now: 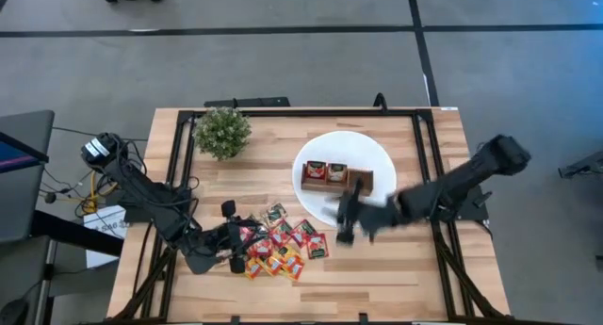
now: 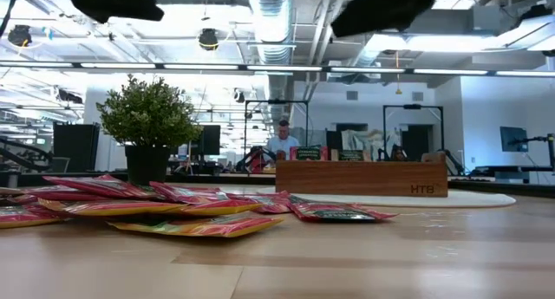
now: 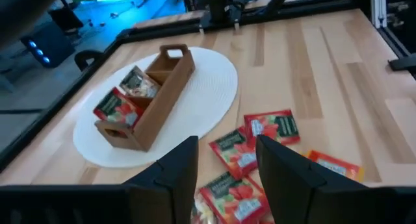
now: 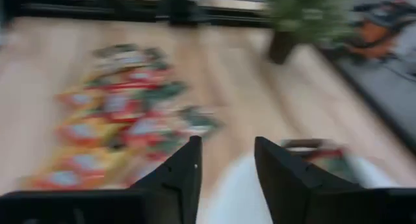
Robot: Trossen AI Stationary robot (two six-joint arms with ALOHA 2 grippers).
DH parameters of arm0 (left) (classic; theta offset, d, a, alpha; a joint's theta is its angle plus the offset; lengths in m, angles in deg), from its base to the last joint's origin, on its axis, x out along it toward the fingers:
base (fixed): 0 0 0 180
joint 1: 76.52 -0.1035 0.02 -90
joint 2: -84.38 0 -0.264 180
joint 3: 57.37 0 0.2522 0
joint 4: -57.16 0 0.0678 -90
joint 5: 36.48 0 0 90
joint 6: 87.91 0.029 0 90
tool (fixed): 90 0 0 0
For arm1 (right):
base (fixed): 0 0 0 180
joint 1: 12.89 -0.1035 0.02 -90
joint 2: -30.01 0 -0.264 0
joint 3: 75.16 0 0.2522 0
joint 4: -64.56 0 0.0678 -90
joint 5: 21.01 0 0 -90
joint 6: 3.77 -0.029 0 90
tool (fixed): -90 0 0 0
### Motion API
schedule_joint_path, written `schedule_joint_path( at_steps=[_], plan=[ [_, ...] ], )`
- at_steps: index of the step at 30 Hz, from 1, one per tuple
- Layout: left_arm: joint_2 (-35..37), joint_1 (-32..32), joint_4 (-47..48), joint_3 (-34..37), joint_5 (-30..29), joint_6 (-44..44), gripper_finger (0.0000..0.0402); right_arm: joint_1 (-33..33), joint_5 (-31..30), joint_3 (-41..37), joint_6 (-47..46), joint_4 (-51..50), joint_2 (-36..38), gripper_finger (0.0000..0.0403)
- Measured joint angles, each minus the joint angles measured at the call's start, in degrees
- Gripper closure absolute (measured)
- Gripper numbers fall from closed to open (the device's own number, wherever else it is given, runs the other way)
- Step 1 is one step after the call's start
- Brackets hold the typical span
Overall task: Pick & Place Tea
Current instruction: Put the yellow tea bag into the right section of the wooden organizer
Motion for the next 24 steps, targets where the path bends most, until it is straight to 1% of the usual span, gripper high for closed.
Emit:
schedule_joint_path(
  at_steps=[2,5,10,12,15,17,19,22,24],
  plan=[
    [0.00,0.55,2.52,0.00,0.09,-2.97,0.0253,-3.89,-0.05,4.04,-2.38,0.70,-6.00,0.0290],
    [-0.02,1.44,6.55,0.00,0.05,-6.93,0.0253,-7.50,0.37,10.00,-3.88,0.38,-14.90,0.0306],
    [-1.59,2.93,7.94,0.02,1.67,-9.83,0.0253,-8.95,0.58,21.87,-6.07,-0.37,-27.47,0.0311],
    [-3.52,4.00,8.02,0.00,2.76,-11.20,0.0253,-8.42,2.60,26.78,-7.95,-2.79,-31.40,0.0303],
    [-7.90,5.65,7.83,0.00,3.28,-13.98,0.0253,-7.24,8.27,33.91,-11.43,-10.09,-35.95,0.0279],
    [-10.70,6.45,7.58,0.00,3.33,-15.23,0.0253,-6.50,10.57,37.65,-14.84,-15.98,-37.99,0.0258],
    [-13.35,6.70,7.50,0.00,4.38,-15.75,0.0253,-5.73,12.43,40.02,-18.04,-19.22,-39.61,0.0237],
    [-15.86,6.52,6.79,0.02,10.54,-12.59,0.0253,-3.85,14.40,40.31,-21.49,-20.05,-39.87,0.0209],
    [-17.45,5.90,4.89,0.02,14.38,-8.77,0.0254,-1.84,17.06,39.90,-25.54,-19.46,-39.84,0.0197]
  ],
)
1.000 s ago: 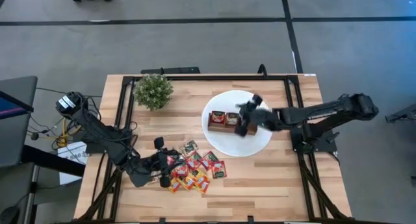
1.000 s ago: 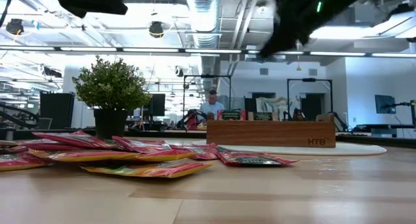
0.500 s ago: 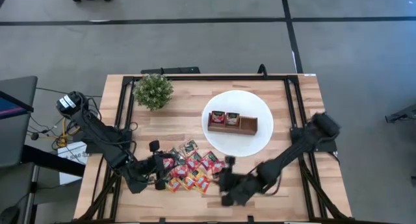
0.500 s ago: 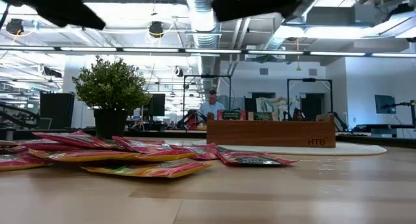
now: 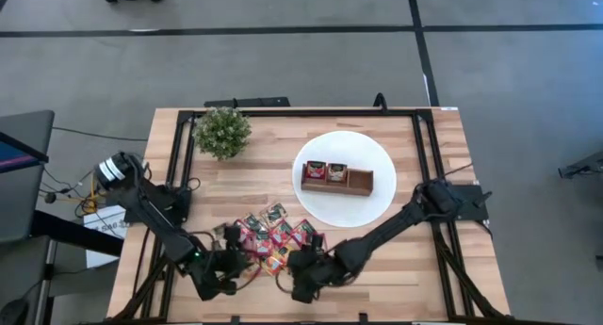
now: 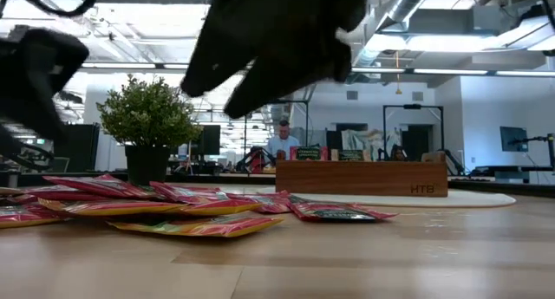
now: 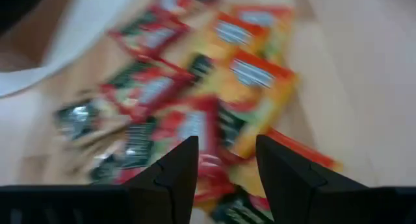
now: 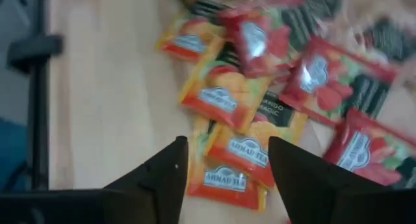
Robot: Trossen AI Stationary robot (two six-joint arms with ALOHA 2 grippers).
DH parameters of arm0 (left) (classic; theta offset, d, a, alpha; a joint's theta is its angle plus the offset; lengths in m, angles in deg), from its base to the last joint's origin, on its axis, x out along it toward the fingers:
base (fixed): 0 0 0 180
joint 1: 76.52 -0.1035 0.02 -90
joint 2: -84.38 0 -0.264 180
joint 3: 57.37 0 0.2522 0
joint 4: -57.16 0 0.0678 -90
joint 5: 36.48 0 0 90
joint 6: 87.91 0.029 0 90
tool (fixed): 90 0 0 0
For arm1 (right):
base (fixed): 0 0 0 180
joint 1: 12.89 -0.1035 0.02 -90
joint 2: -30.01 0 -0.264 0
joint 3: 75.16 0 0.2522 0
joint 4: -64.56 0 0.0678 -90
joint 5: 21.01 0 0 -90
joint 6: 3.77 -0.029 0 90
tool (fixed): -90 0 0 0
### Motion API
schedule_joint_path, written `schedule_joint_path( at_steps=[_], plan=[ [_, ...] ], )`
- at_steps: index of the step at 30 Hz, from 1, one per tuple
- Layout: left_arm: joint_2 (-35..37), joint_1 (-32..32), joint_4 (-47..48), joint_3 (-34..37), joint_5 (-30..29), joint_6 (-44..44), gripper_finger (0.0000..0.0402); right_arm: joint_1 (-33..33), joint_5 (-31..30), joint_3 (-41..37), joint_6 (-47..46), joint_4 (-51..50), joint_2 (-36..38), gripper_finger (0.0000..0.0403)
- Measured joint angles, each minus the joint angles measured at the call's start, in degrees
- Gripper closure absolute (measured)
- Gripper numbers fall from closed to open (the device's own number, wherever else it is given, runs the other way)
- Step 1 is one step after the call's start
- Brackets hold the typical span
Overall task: Pick & Place Tea
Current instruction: Put the yellow tea bag into the right section of the wooden organizer
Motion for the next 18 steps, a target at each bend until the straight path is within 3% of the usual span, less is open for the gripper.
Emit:
schedule_joint_path(
  at_steps=[5,10,18],
  plan=[
    [-3.12,-1.78,-9.07,-0.02,2.57,8.22,0.0271,5.74,10.15,-0.43,-11.00,0.14,0.21,0.0194],
    [-3.47,-3.11,-14.23,-0.04,2.78,12.13,0.0292,9.49,24.33,-0.40,-13.83,-2.27,0.14,0.0211],
    [-5.76,-3.41,-20.87,0.02,1.64,14.78,0.0322,11.76,30.26,-0.42,-11.97,-6.53,0.25,0.0227]
  ],
)
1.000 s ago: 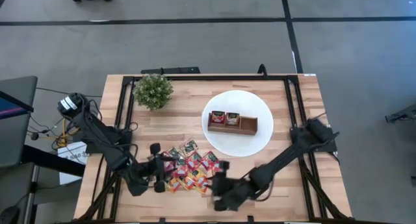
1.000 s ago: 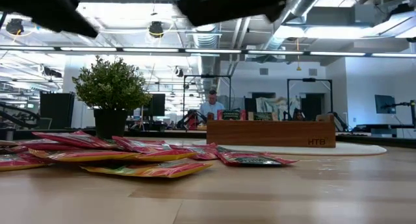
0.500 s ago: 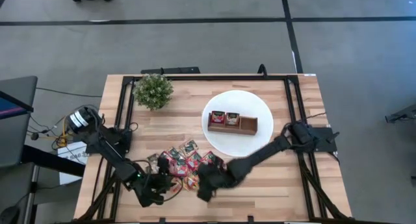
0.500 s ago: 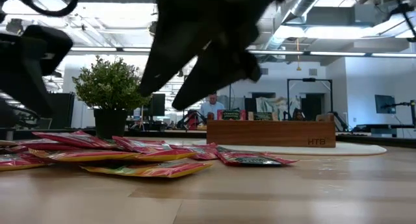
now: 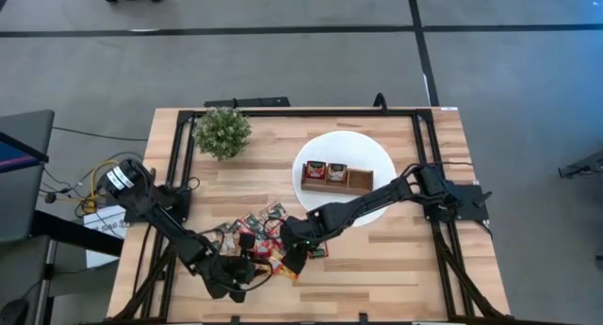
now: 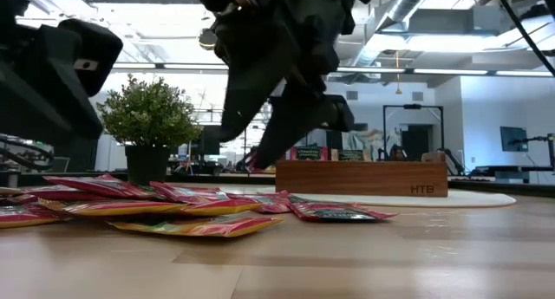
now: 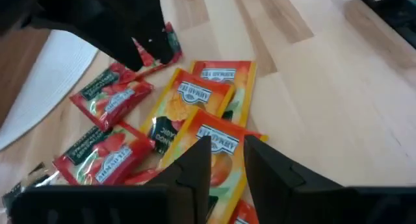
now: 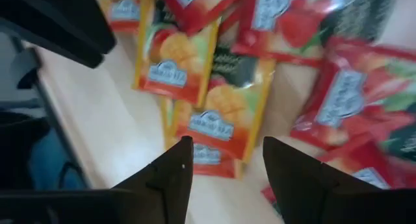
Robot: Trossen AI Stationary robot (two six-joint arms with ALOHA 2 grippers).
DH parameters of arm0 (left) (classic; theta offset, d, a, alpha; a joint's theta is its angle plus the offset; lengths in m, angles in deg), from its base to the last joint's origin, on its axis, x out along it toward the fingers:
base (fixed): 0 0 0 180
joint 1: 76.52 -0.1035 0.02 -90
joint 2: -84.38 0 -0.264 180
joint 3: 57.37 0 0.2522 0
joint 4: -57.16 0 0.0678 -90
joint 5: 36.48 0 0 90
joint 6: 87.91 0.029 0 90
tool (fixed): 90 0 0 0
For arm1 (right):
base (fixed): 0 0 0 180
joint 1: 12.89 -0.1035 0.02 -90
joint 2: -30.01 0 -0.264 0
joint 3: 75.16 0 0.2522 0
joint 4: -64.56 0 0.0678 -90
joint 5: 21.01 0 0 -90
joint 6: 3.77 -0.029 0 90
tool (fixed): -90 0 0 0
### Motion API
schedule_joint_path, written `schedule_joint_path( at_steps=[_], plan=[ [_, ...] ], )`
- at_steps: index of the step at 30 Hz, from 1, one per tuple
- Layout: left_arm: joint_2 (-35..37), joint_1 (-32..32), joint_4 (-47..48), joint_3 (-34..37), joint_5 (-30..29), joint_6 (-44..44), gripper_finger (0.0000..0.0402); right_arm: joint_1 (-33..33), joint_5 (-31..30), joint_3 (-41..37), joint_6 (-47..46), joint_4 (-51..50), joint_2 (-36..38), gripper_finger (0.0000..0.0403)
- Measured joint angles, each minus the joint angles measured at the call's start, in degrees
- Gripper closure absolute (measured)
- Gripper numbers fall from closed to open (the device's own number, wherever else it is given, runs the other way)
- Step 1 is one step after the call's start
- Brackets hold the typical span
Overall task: Pick & Place Tea
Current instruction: Put the yellow tea bag into the right section of the wooden organizer
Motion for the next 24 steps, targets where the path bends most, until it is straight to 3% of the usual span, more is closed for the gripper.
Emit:
schedule_joint_path(
  at_steps=[9,19,24],
  plan=[
    [-5.57,-1.08,-8.26,-0.04,-3.17,3.96,0.0368,1.05,1.02,-0.11,0.73,-0.80,-0.29,0.0230],
    [-6.16,-1.55,-9.51,-0.02,-2.35,3.92,0.0383,0.95,3.98,-11.46,-2.69,17.57,0.21,0.0250],
    [-6.16,-1.56,-9.63,-0.02,3.63,4.23,0.0383,0.87,4.21,-14.92,-6.03,25.51,0.30,0.0257]
  ],
)
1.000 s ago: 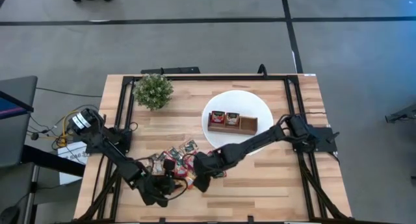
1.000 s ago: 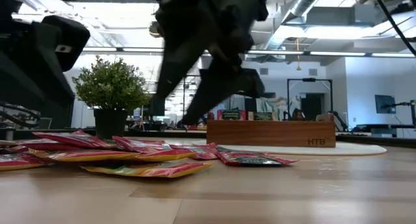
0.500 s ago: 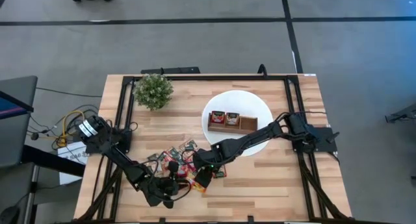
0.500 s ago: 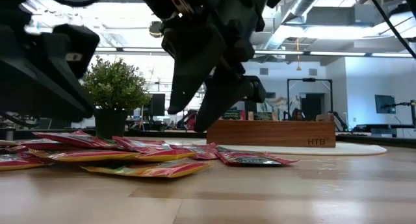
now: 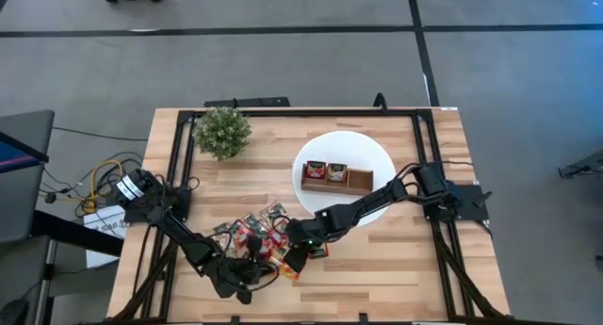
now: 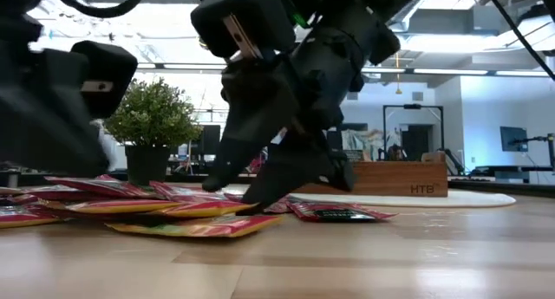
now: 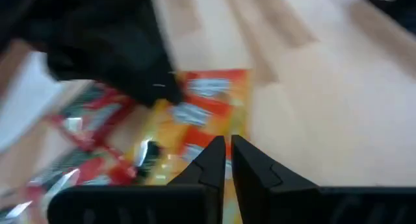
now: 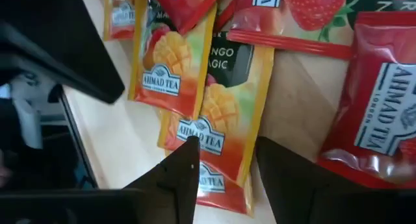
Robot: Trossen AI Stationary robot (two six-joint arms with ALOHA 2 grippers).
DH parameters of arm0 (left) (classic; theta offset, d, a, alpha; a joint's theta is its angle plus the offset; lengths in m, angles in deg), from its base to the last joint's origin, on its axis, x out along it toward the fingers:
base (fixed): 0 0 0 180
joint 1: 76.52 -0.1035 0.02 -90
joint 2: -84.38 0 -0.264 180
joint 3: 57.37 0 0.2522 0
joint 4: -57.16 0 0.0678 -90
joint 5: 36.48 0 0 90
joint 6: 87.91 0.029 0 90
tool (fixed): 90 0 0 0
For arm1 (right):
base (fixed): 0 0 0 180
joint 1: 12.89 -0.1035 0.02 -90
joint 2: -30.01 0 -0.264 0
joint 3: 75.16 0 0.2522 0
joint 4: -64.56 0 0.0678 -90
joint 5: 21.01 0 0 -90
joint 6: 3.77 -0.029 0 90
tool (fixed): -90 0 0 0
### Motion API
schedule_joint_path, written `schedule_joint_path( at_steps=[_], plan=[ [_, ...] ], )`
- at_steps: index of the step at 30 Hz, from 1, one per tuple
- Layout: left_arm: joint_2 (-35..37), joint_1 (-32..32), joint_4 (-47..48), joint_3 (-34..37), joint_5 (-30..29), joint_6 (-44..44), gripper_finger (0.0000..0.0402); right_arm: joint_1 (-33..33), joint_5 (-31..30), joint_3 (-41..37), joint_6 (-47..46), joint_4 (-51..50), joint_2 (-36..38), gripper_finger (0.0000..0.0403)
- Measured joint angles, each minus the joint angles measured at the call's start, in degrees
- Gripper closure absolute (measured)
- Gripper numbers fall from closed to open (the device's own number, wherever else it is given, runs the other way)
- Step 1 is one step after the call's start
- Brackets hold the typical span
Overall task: Pick & Place Tea
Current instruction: Put the yellow tea bag into the right section of the wooden organizer
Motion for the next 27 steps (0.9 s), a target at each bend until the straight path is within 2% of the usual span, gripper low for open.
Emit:
schedule_joint_path(
  at_steps=[3,5,12,19,24,27],
  plan=[
    [0.00,-0.83,-0.40,0.00,7.25,0.59,0.0383,0.08,0.47,-1.22,-1.81,2.99,-0.02,0.0262],
    [-0.06,-1.68,-0.76,0.00,8.57,0.21,0.0383,0.20,0.91,-1.45,-2.14,4.11,-0.05,0.0267],
    [-2.36,-4.19,-0.39,0.00,4.18,-2.08,0.0384,0.15,0.93,-1.48,-1.75,5.98,-0.17,0.0300],
    [-2.68,-4.95,-0.33,0.00,3.75,-3.15,0.0384,0.11,0.08,-1.50,0.20,7.13,-0.46,0.0346],
    [-2.41,-4.33,-0.24,0.00,3.50,-3.30,0.0384,-0.28,-2.04,-1.50,2.47,6.54,-0.27,0.0395],
    [-0.80,-3.26,-0.17,0.00,3.19,-2.94,0.0383,-1.16,-3.36,-1.48,2.71,5.55,-0.20,0.0395]
  ],
)
